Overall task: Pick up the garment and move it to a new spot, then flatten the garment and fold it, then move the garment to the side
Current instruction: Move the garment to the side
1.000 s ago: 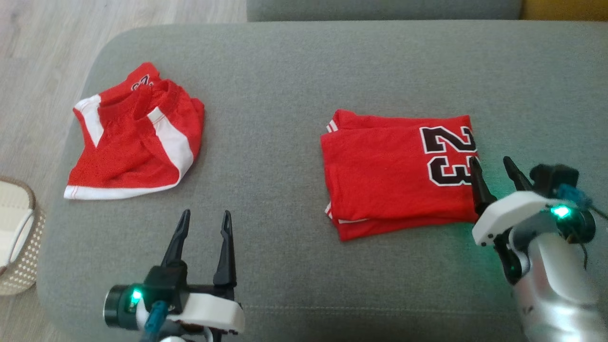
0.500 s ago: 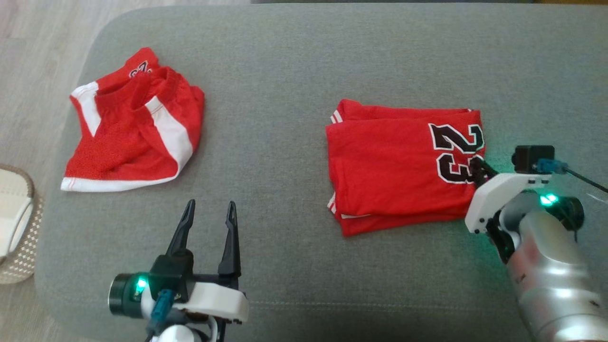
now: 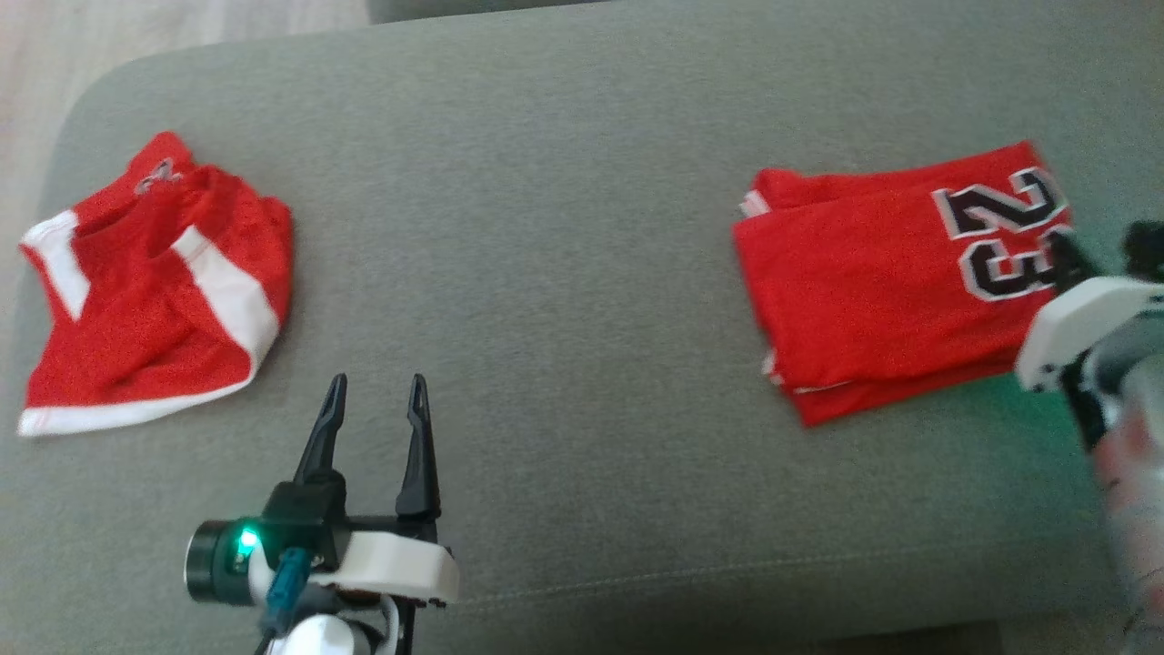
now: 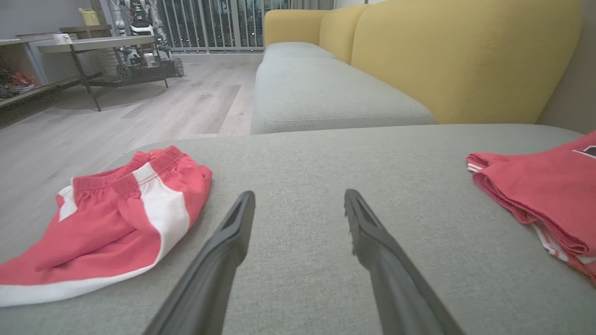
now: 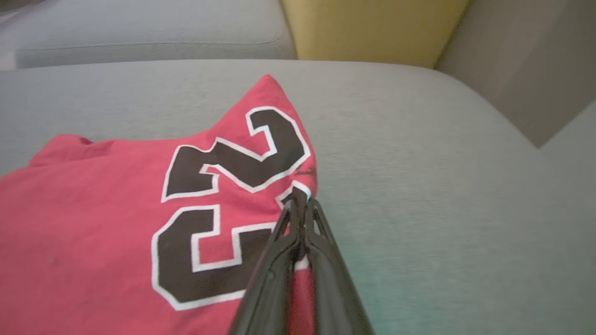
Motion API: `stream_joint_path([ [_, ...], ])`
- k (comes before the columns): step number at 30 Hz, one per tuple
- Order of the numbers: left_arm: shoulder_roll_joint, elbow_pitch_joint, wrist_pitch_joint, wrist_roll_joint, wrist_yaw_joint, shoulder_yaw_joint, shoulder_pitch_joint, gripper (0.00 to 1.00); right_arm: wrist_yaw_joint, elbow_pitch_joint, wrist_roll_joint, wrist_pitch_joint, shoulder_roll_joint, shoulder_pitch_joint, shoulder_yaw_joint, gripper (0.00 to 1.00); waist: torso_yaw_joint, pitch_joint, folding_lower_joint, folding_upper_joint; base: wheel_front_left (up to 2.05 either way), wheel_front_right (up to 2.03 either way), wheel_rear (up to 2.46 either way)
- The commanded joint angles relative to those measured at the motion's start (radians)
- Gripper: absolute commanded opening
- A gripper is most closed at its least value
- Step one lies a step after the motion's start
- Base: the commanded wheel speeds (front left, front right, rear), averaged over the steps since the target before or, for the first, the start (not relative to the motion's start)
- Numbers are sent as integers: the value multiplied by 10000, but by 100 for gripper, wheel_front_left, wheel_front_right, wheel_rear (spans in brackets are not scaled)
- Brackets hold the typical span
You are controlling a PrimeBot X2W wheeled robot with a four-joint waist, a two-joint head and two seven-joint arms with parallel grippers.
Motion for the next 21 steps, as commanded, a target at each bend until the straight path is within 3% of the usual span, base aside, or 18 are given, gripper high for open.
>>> stream_joint_path([
  [1, -41, -406, -122, -2, 32, 361, -424, 100, -6, -442, -238, -95, -263, -384, -65, 0, -319, 91, 0, 0, 0, 0, 0],
  [10, -41, -509, -122, 198, -104, 438, -558, 100, -6, -1468, -1617, 141, -1018, -739, -1696, 0, -949, 462, 0, 0, 0, 0, 0],
  [21, -41, -515, -122, 358, -237, 508, -751, 100, -6, -3448, -3859, 744, -555, -751, -3861, 0, -1219, 818, 0, 0, 0, 0, 0],
])
